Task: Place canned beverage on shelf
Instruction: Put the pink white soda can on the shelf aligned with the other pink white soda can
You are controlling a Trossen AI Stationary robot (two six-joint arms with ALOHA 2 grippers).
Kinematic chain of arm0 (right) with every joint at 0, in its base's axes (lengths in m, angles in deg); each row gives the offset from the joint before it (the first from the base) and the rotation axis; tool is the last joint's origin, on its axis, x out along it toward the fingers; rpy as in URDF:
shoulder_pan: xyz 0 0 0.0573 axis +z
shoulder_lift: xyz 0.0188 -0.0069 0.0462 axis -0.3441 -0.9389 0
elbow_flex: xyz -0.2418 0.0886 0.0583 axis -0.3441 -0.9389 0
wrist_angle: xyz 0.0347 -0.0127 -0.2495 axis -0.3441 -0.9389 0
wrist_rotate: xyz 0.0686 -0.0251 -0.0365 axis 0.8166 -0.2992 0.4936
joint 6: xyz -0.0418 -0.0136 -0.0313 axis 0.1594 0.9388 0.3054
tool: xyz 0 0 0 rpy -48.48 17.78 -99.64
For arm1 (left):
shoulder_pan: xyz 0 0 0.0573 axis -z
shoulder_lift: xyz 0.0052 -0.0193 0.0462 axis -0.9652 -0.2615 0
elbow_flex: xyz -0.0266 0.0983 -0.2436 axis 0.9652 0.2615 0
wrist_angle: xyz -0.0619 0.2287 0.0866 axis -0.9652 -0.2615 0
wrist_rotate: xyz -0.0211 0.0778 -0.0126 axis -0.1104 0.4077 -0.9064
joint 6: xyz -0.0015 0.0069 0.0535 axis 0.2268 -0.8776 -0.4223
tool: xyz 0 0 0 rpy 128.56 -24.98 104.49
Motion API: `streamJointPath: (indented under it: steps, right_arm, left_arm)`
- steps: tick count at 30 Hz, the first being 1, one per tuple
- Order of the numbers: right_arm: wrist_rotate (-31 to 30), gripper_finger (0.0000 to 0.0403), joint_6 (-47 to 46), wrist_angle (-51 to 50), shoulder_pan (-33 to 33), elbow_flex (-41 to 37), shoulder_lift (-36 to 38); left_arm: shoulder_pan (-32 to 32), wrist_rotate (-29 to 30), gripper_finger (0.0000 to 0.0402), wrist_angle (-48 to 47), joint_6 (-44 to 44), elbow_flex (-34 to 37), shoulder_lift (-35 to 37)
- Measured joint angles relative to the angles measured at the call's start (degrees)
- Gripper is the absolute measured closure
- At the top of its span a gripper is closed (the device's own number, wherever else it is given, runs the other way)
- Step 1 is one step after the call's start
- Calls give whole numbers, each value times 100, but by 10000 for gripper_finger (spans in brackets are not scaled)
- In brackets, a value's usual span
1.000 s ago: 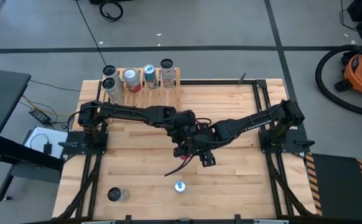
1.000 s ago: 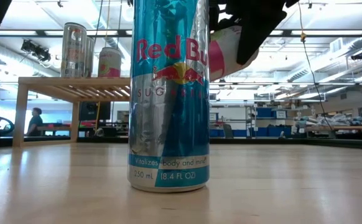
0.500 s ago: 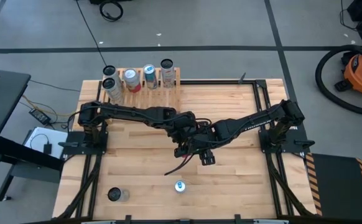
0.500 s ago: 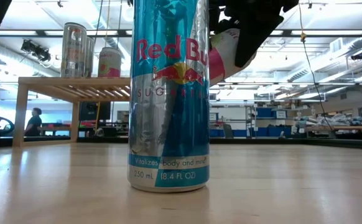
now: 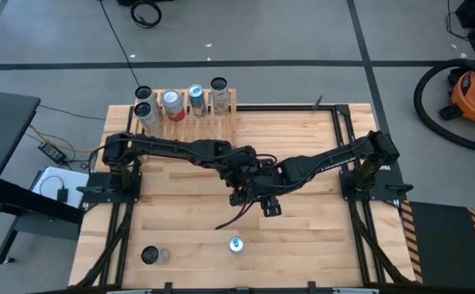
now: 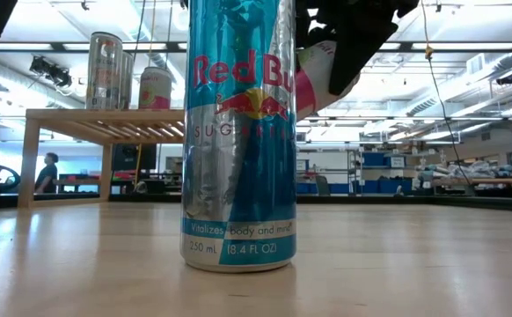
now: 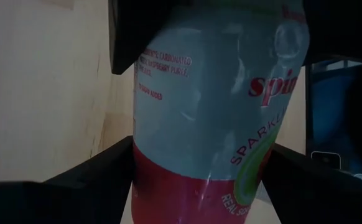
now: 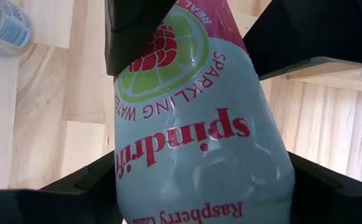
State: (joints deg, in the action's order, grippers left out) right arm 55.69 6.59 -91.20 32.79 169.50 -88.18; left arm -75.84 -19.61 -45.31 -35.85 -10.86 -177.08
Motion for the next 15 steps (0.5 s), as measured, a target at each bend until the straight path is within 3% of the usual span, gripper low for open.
streamJointPath:
  steps: [6, 15]
  right_arm:
    - [-114, 87, -108, -98, 2, 0, 2]
    - [-74, 87, -186, -118, 2, 0, 7]
  left_arm:
    - [-31, 40, 86, 181, -655, 20, -26]
    - [-66, -43, 86, 221, -280, 20, -24]
